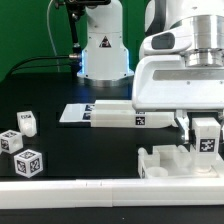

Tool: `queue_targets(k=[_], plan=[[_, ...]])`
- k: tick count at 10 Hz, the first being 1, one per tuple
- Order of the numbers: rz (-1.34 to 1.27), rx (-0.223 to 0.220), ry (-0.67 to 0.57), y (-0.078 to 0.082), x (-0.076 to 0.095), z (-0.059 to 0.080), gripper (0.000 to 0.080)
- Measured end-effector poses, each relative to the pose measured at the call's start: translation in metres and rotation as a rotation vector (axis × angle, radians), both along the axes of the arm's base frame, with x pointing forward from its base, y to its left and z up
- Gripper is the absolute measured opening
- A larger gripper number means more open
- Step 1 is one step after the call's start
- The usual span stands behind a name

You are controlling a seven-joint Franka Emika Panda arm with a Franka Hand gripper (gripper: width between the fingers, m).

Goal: Assemble chair

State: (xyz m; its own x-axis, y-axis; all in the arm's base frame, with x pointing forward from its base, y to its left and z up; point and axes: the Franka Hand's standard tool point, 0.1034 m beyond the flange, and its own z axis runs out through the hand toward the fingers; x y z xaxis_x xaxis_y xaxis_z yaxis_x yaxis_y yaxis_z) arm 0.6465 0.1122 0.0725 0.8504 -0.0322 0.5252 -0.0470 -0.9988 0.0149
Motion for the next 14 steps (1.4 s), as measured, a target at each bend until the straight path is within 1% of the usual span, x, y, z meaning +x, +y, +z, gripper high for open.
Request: queue_targets(k=[3, 4, 5, 6, 7, 8, 9, 10, 11, 12, 13, 14], plan=[[0.005, -0.003, -0.004, 0.001, 0.002, 0.0, 0.0281], [0.005, -0.005, 0.01, 0.001, 0.001, -0.002, 0.036], [0.002, -0.004, 0.04, 0.0, 0.001, -0.002, 0.0544], [0.001, -0.001, 0.044, 0.002, 0.006, 0.004, 0.0616], [-0.01, -0.003, 0.133, 0.0, 0.005, 0.004, 0.0616], [-0.017, -0.005, 0.24, -0.005, 0.011, 0.01, 0.0644], [-0.035, 0.003, 0.325, -0.009, 0.019, 0.018, 0.0648], [-0.048, 0.007, 0.361, -0.01, 0.022, 0.019, 0.0648], [-0.063, 0.005, 0.458, -0.01, 0.016, 0.014, 0.0649], [-0.082, 0.006, 0.518, -0.013, 0.019, 0.013, 0.0649], [-0.106, 0.013, 0.526, -0.015, 0.022, 0.011, 0.0649], [-0.126, 0.022, 0.517, -0.012, 0.02, 0.006, 0.0649]])
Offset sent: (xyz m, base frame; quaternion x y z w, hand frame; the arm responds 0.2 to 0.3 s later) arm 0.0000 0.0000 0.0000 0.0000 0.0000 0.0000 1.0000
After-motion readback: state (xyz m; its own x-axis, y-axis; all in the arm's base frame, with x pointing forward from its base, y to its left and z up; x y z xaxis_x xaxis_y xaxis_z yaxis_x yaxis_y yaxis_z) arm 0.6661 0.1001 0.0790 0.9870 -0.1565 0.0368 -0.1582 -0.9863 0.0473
